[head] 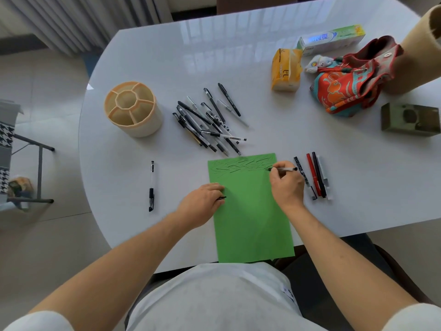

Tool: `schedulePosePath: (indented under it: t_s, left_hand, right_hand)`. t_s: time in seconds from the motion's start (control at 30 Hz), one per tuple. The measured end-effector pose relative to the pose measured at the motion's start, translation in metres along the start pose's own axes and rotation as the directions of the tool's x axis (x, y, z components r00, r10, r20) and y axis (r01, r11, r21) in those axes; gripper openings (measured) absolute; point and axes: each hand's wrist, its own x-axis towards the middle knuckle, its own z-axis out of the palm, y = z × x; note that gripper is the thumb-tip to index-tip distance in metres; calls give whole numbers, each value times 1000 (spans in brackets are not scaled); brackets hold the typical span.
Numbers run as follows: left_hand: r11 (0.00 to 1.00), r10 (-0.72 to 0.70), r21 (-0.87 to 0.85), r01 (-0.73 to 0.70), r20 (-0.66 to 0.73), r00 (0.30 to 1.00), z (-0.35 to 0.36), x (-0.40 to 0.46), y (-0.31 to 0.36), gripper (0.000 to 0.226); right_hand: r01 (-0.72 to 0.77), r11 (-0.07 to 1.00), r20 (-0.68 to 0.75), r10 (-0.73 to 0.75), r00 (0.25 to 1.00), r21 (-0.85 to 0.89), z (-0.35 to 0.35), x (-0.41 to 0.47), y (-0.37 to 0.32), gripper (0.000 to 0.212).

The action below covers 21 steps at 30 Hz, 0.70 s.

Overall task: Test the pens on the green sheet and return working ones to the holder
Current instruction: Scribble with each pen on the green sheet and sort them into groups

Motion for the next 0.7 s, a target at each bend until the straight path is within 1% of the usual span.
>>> schedulePosePath:
  t_s: [0.13,0.27,0.33,0.43,0.53,0.6,0.7]
  left_hand:
    - [1000,-16,-5,16,14,1000,-1,2,1,34]
    - [1000,-23,-12,23,16,1000,-4,3,2,35]
    - [999,-24,-30,25,12,1000,-5,4,4,35]
    - [998,-31,-59,30,-14,999,-6,3,7,34]
    - [995,-43,-87,40,-24,999,-9,3,13,32]
    - [992,-56,-114,55,-4,998,-13,2,18,31]
    - [988,-64,-144,65,14,998,-16,2,23,27]
  right_hand:
    - [-14,997,-2,15,1000,75,-13,-3,2,6]
    - [-14,985,17,11,1000,171,-16,-13,-4,16]
    - [-27,972,80,9,997,232,-15,-20,-9,16]
    - [-73,939,218,-3,976,337,-10,-31,-18,12]
    - [-177,881,316,33,948,439,-8,-43,-23,5]
    - [-245,832,373,50,926,498,-7,-49,-25,4]
    - [-295,793,419,56,906,533,-6,-57,-29,7]
